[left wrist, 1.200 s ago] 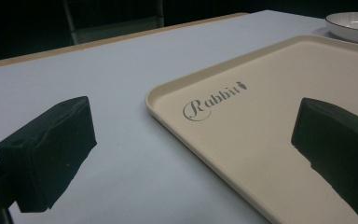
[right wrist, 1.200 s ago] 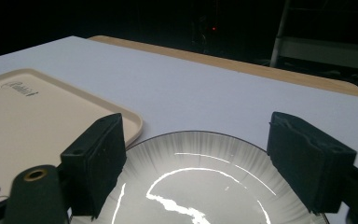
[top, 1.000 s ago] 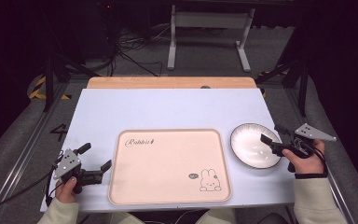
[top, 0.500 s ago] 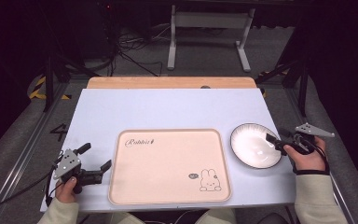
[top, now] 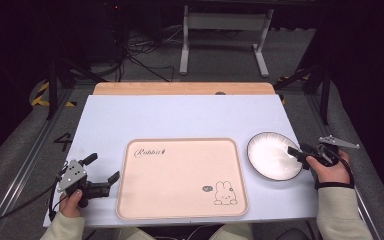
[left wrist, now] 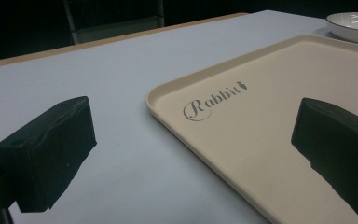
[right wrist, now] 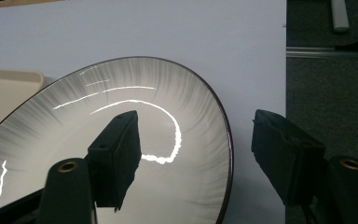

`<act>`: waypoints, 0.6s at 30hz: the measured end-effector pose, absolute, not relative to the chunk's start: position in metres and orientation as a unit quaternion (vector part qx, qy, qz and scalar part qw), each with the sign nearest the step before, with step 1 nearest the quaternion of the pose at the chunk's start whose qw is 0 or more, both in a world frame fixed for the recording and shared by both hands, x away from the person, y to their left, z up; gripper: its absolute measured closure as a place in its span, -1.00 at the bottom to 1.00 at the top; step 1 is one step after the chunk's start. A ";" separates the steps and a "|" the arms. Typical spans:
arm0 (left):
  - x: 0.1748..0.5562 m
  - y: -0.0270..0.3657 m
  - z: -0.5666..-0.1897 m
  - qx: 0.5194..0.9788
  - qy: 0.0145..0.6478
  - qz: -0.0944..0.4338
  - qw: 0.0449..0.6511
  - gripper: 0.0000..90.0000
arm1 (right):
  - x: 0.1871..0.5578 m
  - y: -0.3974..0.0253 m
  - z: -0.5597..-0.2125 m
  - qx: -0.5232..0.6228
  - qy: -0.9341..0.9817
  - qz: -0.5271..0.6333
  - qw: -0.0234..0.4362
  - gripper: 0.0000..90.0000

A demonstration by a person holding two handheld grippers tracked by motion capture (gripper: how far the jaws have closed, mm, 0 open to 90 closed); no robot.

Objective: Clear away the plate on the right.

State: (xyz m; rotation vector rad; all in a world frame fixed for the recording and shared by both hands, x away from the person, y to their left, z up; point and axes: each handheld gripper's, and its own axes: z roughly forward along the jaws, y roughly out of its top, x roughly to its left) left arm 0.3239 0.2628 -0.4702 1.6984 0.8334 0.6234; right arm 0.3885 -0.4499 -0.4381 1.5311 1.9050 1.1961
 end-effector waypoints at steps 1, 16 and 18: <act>0.324 0.263 -0.470 0.716 0.351 0.263 0.544 -1.00 | 0.389 -0.450 -0.439 0.555 0.683 0.428 0.204 -0.25; 0.324 0.263 -0.470 0.716 0.351 0.263 0.543 -1.00 | 0.390 -0.453 -0.447 0.585 0.676 0.420 0.157 0.10; 0.324 0.263 -0.470 0.716 0.351 0.263 0.543 -0.99 | 0.390 -0.453 -0.449 0.588 0.674 0.422 0.148 0.16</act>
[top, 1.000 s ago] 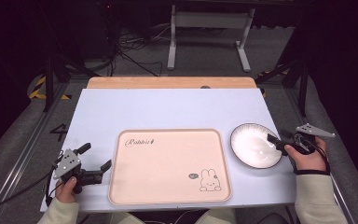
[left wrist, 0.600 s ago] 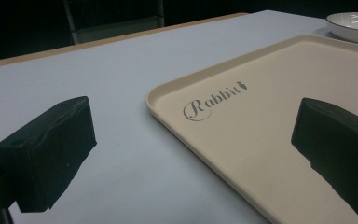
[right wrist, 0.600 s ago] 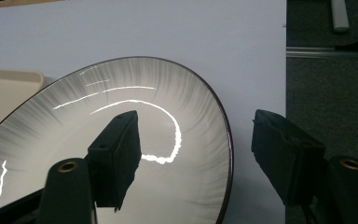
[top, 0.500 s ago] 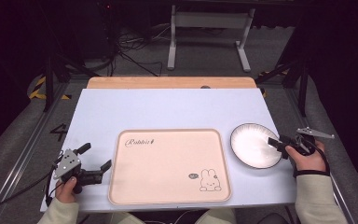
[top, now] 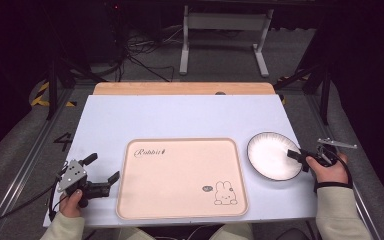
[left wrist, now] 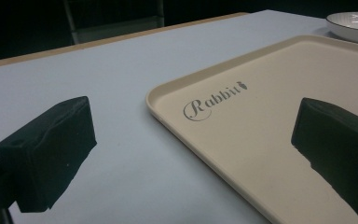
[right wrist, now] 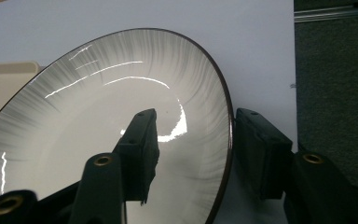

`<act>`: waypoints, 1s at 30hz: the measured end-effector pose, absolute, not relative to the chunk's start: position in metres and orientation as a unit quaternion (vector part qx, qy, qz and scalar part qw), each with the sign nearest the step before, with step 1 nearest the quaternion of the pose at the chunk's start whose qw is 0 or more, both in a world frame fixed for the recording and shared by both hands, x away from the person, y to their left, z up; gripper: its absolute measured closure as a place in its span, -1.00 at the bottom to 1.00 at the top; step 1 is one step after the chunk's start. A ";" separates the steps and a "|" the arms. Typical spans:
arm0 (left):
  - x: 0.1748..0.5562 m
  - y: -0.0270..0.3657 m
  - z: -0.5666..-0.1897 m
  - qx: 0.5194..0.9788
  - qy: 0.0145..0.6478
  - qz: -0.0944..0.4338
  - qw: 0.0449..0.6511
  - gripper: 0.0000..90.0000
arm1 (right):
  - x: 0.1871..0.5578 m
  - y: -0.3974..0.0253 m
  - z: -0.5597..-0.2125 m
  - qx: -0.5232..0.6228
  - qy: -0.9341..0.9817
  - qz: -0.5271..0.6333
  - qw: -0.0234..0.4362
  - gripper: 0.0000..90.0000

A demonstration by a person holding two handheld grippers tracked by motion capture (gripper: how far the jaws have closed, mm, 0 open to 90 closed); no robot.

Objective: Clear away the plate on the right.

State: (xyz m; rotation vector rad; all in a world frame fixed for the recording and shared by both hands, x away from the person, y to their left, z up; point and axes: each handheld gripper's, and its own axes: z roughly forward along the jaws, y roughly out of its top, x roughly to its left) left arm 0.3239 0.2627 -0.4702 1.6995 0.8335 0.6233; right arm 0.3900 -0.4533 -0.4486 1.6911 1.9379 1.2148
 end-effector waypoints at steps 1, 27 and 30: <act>0.324 0.263 -0.470 0.716 0.351 0.263 0.543 -0.99 | 0.390 -0.453 -0.449 0.590 0.672 0.423 0.145 0.18; 0.324 0.263 -0.470 0.718 0.350 0.265 0.540 -0.99 | 0.391 -0.457 -0.454 0.659 0.605 0.435 0.100 0.70; 0.324 0.263 -0.470 0.718 0.350 0.265 0.541 -1.00 | 0.391 -0.457 -0.453 0.669 0.596 0.434 0.093 0.73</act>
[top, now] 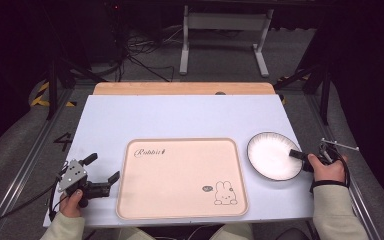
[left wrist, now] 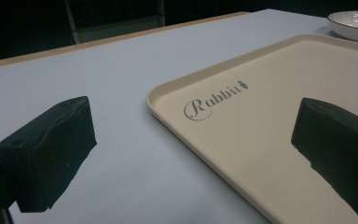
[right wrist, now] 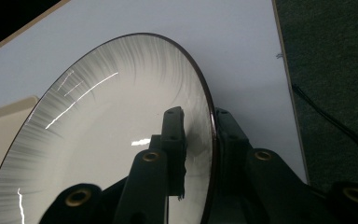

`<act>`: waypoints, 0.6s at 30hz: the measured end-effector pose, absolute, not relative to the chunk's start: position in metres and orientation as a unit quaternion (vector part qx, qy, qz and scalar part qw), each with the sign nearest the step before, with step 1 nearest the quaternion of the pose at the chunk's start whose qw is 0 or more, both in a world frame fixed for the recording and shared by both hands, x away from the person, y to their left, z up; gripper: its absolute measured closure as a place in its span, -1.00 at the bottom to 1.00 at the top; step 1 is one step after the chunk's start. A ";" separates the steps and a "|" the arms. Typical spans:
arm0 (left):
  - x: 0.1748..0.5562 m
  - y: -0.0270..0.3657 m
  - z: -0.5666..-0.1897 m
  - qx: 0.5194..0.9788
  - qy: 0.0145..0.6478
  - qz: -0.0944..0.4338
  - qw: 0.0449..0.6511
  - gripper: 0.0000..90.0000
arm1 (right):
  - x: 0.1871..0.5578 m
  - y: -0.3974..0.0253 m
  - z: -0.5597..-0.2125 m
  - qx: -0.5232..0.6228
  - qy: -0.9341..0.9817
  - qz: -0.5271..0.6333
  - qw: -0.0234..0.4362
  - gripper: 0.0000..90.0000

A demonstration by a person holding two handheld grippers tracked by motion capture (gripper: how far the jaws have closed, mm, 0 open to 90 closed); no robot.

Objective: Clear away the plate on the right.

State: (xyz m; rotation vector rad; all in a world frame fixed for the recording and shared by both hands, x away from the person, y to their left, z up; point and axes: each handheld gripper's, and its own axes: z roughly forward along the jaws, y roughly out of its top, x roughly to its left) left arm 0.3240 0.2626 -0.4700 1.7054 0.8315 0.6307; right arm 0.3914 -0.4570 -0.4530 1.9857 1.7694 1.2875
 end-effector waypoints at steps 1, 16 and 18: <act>0.324 0.263 -0.470 0.718 0.350 0.265 0.541 -0.99 | 0.391 -0.457 -0.453 0.673 0.594 0.433 0.090 0.74; 0.324 0.263 -0.470 0.717 0.350 0.265 0.541 -1.00 | 0.383 -0.458 -0.439 0.675 0.572 0.459 0.080 0.88; 0.324 0.263 -0.470 0.717 0.350 0.265 0.541 -0.99 | 0.383 -0.457 -0.437 0.675 0.570 0.462 0.083 0.89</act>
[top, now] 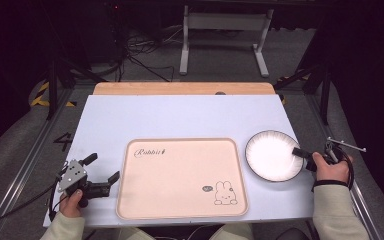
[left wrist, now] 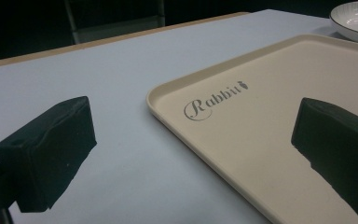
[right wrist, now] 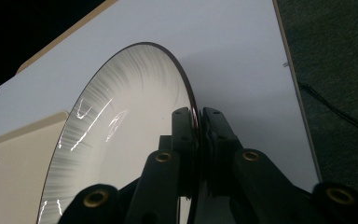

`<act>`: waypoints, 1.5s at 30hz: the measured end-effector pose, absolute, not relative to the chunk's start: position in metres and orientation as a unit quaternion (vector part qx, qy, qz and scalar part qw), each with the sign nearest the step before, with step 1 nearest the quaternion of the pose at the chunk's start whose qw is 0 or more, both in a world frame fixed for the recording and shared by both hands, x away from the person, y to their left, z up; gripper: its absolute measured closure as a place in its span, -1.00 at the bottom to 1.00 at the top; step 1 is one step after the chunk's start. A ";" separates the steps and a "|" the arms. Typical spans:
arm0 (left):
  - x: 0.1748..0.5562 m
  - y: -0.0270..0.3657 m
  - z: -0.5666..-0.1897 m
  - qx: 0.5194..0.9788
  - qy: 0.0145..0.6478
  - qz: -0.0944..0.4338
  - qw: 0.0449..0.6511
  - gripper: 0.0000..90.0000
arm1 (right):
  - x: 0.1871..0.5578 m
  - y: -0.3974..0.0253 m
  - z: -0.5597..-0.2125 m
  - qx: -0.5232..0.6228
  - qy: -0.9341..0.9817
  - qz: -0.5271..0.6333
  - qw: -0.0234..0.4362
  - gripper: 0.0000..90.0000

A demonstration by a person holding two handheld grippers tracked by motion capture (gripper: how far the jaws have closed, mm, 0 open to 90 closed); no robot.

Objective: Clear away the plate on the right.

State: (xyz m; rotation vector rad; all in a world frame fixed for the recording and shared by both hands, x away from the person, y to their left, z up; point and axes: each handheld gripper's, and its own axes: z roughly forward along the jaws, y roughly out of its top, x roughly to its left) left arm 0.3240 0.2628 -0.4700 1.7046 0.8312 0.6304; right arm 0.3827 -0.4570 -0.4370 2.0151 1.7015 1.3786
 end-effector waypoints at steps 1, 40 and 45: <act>0.324 0.263 -0.470 0.717 0.350 0.265 0.541 -0.99 | 0.382 -0.457 -0.436 0.673 0.569 0.465 0.084 0.89; 0.324 0.263 -0.470 0.722 0.349 0.263 0.537 -1.00 | 0.376 -0.428 -0.395 0.628 0.580 0.511 0.089 0.88; 0.324 0.263 -0.470 0.722 0.349 0.263 0.537 -1.00 | 0.382 -0.409 -0.390 0.614 0.591 0.518 0.076 0.88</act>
